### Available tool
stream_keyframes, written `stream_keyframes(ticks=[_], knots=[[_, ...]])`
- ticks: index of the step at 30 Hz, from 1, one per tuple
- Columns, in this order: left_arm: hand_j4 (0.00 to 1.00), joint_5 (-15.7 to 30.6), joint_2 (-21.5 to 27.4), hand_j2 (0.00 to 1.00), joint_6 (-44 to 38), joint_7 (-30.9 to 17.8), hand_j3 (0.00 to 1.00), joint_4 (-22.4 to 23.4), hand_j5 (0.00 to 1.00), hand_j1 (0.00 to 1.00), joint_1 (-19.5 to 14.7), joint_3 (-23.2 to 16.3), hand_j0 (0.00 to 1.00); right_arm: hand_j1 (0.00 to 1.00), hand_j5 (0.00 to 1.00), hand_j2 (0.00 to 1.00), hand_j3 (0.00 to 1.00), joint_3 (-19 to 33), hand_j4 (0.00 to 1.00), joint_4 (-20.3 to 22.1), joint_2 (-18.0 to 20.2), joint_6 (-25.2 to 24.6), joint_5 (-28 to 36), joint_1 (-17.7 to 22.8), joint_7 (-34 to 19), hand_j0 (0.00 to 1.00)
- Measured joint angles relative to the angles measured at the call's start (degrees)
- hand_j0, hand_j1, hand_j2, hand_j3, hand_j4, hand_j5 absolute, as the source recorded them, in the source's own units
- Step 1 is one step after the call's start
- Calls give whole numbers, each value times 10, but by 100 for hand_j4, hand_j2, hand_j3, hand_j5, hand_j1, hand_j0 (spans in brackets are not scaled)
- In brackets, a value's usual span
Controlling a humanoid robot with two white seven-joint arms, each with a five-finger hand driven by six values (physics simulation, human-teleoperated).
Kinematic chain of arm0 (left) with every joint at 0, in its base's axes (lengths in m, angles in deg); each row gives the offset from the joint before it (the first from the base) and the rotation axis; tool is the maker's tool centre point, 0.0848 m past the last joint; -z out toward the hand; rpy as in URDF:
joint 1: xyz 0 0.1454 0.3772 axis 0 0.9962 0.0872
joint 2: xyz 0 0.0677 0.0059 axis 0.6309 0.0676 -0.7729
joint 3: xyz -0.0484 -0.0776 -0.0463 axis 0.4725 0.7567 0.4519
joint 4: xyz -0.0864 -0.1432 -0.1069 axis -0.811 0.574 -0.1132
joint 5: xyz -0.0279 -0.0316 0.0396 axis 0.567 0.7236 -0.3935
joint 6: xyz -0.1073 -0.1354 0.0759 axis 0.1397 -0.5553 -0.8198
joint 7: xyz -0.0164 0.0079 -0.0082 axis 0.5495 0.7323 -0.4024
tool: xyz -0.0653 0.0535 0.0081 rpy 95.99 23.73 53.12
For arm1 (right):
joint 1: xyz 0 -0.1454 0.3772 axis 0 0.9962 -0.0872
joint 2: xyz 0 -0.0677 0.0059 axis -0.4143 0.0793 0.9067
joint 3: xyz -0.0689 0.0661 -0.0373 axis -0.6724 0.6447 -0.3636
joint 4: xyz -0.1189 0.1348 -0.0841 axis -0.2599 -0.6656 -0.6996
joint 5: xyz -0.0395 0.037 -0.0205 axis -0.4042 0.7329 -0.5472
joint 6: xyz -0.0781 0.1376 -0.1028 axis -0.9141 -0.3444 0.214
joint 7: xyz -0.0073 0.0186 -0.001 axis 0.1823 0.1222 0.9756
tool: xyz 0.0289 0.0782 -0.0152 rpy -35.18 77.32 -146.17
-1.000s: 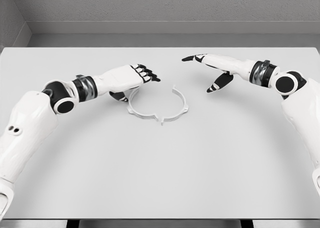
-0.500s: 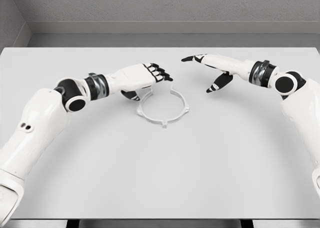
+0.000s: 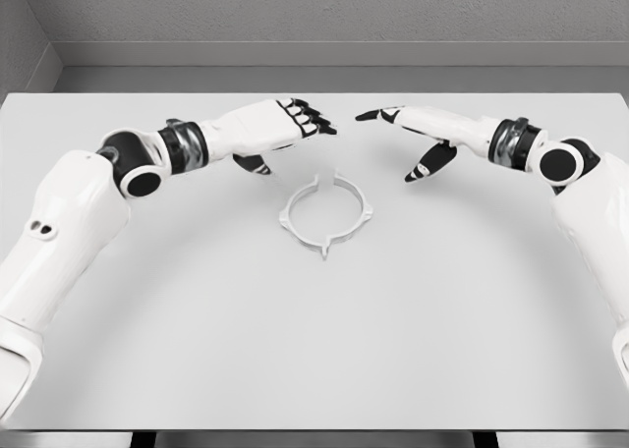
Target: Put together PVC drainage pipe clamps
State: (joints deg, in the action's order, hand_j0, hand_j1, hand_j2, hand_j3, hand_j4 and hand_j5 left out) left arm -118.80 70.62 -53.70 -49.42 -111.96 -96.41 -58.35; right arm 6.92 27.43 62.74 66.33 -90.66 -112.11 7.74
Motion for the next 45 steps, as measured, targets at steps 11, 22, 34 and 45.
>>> stream_keyframes(ticks=[11, 22, 34, 45], knots=[[100, 120, 161, 100, 1, -38, 100, -24, 100, 100, 42, 44, 100, 100, 100, 100, 100, 6, 100, -47, -59, 0, -39, -20, -8, 100], [100, 322, 358, 100, 0, -66, 100, -194, 100, 100, 170, 124, 100, 100, 100, 100, 100, 6, 100, -68, -79, 0, -52, -23, -8, 100], [100, 327, 294, 100, 1, -112, 100, -202, 100, 100, 164, 108, 100, 100, 100, 100, 100, 6, 100, -96, -89, 0, -56, -30, -8, 100], [100, 327, 292, 100, 1, -112, 100, -203, 100, 100, 163, 108, 100, 100, 100, 100, 100, 5, 100, -96, -102, 0, -64, -30, -8, 100]])
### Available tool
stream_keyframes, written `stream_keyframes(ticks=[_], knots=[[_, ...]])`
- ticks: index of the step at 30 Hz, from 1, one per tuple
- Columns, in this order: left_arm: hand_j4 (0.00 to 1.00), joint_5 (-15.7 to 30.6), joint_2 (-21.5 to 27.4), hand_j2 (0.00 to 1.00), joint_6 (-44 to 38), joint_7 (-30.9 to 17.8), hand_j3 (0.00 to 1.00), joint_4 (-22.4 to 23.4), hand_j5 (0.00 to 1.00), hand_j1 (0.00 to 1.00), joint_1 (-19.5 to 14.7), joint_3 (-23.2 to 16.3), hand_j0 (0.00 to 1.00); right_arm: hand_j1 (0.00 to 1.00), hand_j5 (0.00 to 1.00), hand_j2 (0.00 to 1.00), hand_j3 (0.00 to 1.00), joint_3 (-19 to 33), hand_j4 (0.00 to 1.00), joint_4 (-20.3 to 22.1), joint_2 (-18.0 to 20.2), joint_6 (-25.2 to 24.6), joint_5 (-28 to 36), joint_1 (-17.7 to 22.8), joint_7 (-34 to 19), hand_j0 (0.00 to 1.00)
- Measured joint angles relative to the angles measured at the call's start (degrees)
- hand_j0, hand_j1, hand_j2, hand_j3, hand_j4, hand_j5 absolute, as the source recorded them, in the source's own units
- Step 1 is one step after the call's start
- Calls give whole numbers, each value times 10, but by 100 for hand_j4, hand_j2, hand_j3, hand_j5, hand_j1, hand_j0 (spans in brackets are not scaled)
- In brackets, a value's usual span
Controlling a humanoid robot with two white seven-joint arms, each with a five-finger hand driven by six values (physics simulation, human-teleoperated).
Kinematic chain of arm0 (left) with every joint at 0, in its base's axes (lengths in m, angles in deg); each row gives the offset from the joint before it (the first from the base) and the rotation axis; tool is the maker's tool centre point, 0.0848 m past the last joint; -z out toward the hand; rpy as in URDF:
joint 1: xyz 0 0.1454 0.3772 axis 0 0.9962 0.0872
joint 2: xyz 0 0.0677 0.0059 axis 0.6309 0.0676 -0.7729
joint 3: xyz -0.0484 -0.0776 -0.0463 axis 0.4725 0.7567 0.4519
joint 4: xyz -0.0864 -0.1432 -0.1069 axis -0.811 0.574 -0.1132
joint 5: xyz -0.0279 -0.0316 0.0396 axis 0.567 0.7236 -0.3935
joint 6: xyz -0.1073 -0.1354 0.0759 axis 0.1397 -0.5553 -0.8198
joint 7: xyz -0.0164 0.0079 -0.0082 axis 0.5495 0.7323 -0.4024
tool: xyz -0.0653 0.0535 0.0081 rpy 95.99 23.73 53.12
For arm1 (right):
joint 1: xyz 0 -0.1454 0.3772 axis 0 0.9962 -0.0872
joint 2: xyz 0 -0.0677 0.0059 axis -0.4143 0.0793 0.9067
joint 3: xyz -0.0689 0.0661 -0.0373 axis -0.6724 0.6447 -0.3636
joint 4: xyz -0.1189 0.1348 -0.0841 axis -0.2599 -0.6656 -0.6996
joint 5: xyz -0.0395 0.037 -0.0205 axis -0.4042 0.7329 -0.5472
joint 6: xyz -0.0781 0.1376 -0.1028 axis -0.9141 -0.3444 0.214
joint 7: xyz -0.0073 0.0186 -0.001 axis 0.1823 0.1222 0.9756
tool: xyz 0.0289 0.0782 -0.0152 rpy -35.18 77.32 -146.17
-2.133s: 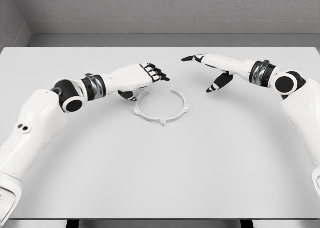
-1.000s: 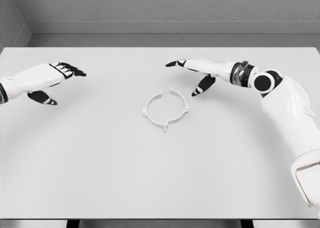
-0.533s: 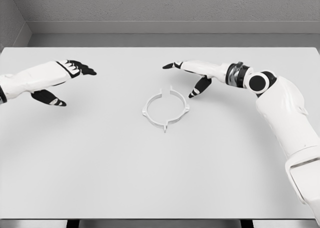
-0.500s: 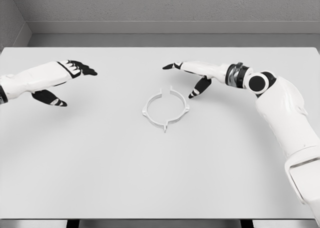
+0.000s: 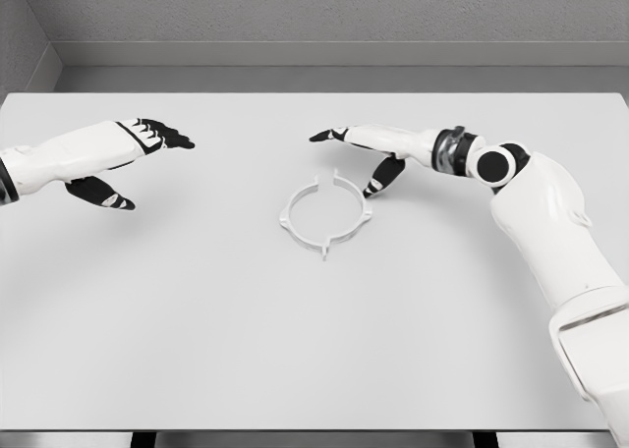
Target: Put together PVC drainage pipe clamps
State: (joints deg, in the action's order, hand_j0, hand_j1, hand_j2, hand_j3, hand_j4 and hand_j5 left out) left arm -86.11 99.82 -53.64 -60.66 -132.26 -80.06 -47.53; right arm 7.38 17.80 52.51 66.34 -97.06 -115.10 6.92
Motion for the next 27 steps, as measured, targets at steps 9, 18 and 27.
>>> stream_keyframes(ticks=[9, 18, 27], knots=[[100, 0, -3, 100, 0, 0, 100, 0, 100, 100, 0, 0, 100, 100, 100, 100, 100, -2, 100, 2, -4, 0, -2, 0, 0, 100], [100, 0, -5, 100, 0, 0, 100, -1, 100, 100, -1, 1, 100, 100, 100, 100, 100, -3, 100, 4, -7, 0, -2, 0, 0, 100], [100, 0, -5, 100, 0, 0, 100, -3, 100, 100, -2, 1, 100, 100, 100, 100, 100, -3, 100, 4, -10, 0, -2, 0, 0, 100]])
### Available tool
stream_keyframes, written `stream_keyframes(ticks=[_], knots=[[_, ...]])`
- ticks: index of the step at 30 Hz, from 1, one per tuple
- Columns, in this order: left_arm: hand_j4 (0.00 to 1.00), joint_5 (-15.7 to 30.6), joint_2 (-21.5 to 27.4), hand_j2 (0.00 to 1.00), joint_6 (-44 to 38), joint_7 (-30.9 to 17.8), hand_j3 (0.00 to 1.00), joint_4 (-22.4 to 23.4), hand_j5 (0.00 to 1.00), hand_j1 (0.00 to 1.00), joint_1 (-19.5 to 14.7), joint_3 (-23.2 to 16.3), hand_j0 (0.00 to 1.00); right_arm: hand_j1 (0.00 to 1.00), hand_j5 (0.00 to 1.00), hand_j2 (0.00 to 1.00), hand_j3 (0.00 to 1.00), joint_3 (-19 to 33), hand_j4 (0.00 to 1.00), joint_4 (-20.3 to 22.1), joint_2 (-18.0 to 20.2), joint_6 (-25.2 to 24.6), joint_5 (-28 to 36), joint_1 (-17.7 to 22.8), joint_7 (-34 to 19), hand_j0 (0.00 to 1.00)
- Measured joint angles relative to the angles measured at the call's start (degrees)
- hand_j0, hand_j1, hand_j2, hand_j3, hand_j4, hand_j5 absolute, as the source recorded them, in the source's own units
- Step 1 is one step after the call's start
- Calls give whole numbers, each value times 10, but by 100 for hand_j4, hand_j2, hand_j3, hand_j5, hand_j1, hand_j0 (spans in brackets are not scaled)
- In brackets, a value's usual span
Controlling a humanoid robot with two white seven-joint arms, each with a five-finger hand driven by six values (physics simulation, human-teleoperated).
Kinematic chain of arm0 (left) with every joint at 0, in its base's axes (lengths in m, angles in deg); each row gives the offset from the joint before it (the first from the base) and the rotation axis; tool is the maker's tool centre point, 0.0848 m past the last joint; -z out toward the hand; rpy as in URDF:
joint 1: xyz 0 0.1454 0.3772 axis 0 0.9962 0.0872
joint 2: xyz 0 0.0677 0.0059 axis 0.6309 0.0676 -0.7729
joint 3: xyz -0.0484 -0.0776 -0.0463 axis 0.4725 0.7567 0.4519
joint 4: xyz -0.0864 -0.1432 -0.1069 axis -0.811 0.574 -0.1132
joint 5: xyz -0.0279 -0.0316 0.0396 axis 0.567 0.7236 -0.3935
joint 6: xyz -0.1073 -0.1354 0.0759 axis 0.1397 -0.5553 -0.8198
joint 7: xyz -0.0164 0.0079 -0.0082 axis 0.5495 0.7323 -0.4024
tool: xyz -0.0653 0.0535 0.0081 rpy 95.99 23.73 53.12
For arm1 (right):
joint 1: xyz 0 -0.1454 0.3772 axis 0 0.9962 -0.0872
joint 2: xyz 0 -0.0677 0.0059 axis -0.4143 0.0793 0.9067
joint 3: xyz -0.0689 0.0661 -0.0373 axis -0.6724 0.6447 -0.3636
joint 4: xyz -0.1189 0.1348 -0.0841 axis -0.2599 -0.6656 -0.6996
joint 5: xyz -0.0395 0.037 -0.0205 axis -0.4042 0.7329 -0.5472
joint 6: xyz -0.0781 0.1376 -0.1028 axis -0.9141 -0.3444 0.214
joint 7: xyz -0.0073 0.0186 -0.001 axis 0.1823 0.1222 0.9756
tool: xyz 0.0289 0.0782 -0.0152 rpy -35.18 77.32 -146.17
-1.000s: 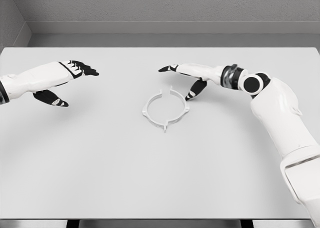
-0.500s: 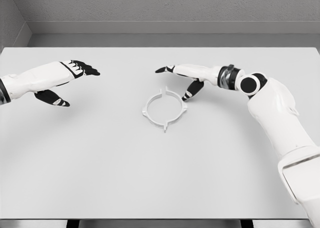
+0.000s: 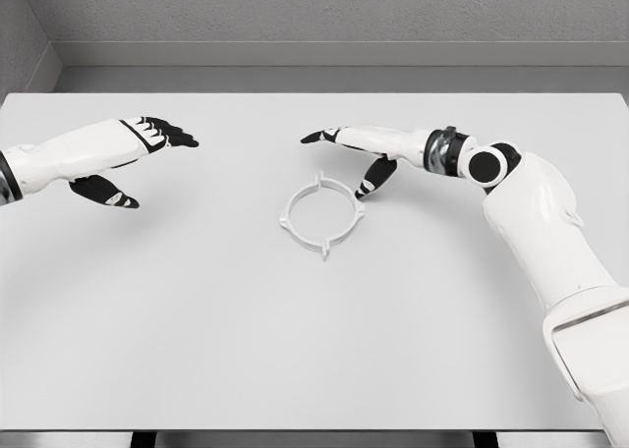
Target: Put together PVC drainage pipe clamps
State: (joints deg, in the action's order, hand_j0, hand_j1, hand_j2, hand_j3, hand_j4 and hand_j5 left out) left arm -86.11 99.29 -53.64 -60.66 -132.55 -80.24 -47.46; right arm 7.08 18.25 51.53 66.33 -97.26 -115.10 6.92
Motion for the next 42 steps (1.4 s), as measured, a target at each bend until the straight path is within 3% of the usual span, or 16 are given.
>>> stream_keyframes(ticks=[17, 22, 34, 42], knots=[[100, 0, 0, 100, 0, 0, 100, 0, 100, 100, -1, 1, 100, 100, 100, 100, 100, 0, 100, -1, -2, 0, 1, -1, 0, 100], [100, 0, 0, 100, 0, 0, 100, 0, 100, 100, -2, 3, 100, 100, 100, 100, 100, 3, 100, -2, 3, 0, 1, -22, 0, 100], [100, 0, 0, 100, 0, 0, 100, -1, 100, 100, -2, 6, 100, 100, 100, 100, 100, 3, 100, -34, -28, 0, -35, -54, 0, 100], [100, 0, 0, 100, 0, 0, 100, -2, 100, 100, -4, 6, 100, 100, 100, 100, 100, 3, 100, -60, -39, 0, -41, -54, 0, 100]])
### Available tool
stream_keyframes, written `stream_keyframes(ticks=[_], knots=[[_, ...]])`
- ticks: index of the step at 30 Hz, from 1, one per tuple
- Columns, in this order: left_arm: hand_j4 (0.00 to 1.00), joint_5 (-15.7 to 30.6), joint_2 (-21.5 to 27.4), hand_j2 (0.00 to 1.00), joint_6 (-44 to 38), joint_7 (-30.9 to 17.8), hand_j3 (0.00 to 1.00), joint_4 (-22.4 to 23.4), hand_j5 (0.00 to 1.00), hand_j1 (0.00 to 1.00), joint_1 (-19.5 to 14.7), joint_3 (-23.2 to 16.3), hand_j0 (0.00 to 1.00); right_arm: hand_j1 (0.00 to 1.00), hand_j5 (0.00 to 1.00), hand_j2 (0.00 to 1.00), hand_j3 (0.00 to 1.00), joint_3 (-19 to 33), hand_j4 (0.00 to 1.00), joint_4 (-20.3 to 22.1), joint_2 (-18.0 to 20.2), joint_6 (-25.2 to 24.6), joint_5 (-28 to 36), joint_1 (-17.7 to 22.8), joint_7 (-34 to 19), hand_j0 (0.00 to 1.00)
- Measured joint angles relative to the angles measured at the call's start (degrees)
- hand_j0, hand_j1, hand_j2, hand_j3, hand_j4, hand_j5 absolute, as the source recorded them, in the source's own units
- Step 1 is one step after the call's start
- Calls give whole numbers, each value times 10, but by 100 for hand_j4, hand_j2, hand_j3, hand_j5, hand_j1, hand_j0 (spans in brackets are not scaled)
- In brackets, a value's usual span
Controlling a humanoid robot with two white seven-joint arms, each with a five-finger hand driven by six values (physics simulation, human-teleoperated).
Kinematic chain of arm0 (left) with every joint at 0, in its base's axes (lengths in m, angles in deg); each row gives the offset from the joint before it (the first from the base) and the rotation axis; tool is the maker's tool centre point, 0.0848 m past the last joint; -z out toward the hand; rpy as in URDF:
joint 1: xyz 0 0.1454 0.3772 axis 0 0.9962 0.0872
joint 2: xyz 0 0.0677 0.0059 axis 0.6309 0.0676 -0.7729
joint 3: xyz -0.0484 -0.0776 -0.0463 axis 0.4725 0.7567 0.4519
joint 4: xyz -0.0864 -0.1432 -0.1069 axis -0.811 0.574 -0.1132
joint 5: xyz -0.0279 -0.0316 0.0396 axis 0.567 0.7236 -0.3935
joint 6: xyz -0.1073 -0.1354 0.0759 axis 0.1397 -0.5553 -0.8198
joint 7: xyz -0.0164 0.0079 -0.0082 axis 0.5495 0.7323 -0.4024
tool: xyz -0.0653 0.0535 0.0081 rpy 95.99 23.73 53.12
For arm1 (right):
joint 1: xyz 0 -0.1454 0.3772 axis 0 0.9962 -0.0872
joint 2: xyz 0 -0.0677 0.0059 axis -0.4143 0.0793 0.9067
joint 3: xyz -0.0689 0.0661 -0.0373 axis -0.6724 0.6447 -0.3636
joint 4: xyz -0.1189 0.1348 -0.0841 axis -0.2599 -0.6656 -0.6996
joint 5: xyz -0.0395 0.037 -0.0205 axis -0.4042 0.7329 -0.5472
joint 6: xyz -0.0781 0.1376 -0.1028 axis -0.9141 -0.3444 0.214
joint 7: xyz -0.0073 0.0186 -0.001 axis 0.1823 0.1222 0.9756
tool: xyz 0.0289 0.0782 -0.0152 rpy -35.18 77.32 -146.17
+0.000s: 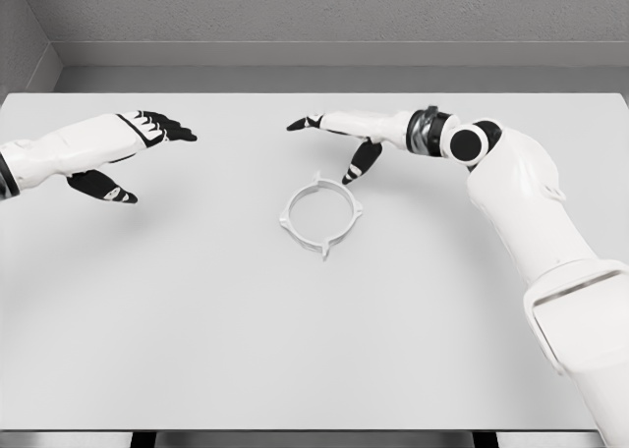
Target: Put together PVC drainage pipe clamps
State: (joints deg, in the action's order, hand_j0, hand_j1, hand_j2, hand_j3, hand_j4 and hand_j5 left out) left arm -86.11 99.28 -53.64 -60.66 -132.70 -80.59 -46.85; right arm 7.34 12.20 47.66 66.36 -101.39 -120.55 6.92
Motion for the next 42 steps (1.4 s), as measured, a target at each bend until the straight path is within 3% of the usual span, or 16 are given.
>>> stream_keyframes(ticks=[42], knots=[[100, -1, 2, 100, 0, 0, 100, -7, 100, 100, -1, 0, 100, 100, 100, 100, 100, 1, 100, 5, 4, 0, 0, -1, 0, 100]])
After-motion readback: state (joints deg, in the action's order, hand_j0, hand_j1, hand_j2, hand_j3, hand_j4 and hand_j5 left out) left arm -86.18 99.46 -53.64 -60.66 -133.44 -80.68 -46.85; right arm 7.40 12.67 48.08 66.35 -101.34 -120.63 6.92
